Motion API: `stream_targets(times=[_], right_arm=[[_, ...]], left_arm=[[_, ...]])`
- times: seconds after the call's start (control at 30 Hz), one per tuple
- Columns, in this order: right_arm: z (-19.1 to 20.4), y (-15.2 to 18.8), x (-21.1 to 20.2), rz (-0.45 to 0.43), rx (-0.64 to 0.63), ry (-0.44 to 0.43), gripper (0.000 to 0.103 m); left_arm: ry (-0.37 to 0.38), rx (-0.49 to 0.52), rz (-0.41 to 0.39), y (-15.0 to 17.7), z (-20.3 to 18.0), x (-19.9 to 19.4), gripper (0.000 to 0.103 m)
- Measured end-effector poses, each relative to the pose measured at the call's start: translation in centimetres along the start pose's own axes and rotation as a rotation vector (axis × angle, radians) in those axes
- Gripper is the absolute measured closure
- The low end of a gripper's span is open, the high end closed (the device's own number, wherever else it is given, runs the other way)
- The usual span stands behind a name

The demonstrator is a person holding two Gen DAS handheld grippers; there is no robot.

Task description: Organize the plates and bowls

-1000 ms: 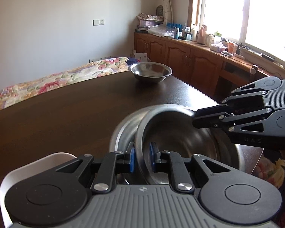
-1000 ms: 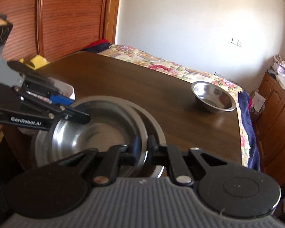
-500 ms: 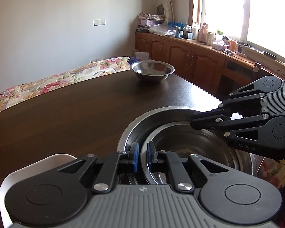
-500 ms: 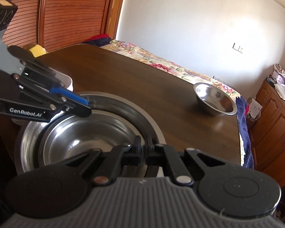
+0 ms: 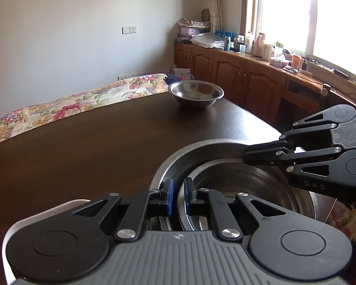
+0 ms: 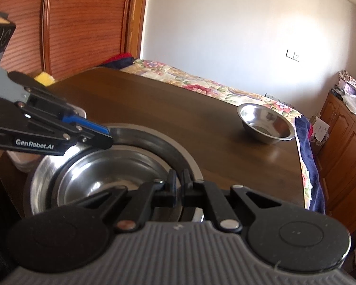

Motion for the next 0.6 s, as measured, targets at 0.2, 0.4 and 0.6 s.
stream_targets(times=[0.2,0.4,0.6], right_arm=[[-0.6,-0.5,-0.4,-0.039,0.035,-0.012,0.099],[-1.3,-1.0,-0.5,-0.071,0.058,-0.014,0.098],[-2.7,-1.2,-0.6,-0.106,0.091,-0.007,0.098]], left_arm=[[-0.01,0.001,-0.022,-0.7,0.0,-0.4,0.092],[-0.014,0.008,-0.033,-1.5,-0.1,-0.3,0.092],[-0.019,0.01,-0.037,-2.2,0.0,0.2,0.092]])
Point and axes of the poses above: each gripper's, at about its wrist camera, not at the fingertips, and x roughly the way its jaws point, z to its left, y to its underside, the point moved 2 cm from there along x, roughly the way its jaws point, and after that the axes turned 1 degree about -z, right-handed, at the moved point
